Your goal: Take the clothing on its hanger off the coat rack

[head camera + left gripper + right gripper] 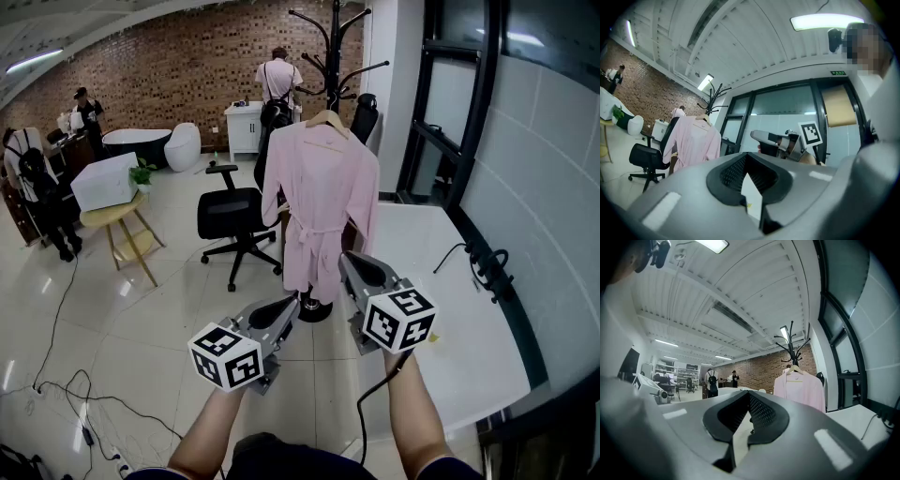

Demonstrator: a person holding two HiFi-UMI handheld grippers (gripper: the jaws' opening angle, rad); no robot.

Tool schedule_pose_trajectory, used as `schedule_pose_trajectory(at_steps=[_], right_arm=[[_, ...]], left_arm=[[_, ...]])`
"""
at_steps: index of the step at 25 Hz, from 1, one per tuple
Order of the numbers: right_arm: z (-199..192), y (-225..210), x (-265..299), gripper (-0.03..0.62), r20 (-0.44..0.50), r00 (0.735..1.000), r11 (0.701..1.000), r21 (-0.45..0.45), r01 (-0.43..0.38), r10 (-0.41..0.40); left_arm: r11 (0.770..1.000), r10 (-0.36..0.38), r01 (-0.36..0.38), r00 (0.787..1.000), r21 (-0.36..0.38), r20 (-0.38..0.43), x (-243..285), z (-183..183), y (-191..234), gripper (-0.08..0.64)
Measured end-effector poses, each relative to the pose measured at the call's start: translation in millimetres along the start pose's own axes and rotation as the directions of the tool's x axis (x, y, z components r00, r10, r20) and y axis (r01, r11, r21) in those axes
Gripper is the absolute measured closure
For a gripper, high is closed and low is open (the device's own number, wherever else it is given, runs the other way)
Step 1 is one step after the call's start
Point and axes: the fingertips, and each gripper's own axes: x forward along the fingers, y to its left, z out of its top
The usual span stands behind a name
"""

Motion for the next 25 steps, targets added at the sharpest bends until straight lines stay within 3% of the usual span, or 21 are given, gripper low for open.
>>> schedule_pose_trajectory(at_steps=[13, 20, 25], right_arm=[[0.9, -45.5, 22.3, 0.591, 0.005, 0.999, 0.999, -0.005, 0.036, -0.036], [-9.0, -84.7, 71.7, 0.591, -0.04, 0.998, 0.998, -0.052, 0.048, -0.05], [-23.8, -119.6, 113.4, 0.591, -0.044, 0.996, 0.997, -0.015, 0.081, -0.081]], left_arm=[[0.999, -0.042, 0.042, 0.999, 0.011, -0.024, 48.9, 0.3, 23.5, 0.548], [0.996, -0.079, 0.081, 0.996, 0.038, -0.051, 98.1, 3.7, 78.7, 0.548], [0.995, -0.093, 0.095, 0.993, 0.029, -0.071, 132.0, 4.2, 134.4, 0.548]])
